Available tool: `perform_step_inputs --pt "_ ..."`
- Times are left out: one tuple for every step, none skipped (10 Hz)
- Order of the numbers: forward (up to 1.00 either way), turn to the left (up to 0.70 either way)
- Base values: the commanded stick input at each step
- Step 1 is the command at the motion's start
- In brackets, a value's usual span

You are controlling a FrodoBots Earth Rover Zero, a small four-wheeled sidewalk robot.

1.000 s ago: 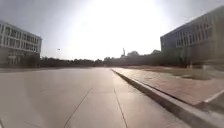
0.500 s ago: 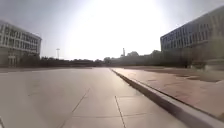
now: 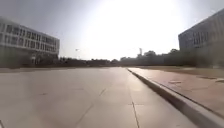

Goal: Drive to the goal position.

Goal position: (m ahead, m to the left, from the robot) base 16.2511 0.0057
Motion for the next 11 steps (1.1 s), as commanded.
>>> perform_step_inputs --pt "0.70 0.02" --pt "0.70 0.02" --pt "0.70 0.06" --pt "0.70 0.20" --pt "0.70 0.34" --pt "0.70 0.35" --pt "0.70 0.35" --pt "0.70 0.35" --pt "0.70 0.35" --pt "0.70 0.28" --pt "0.70 0.03"
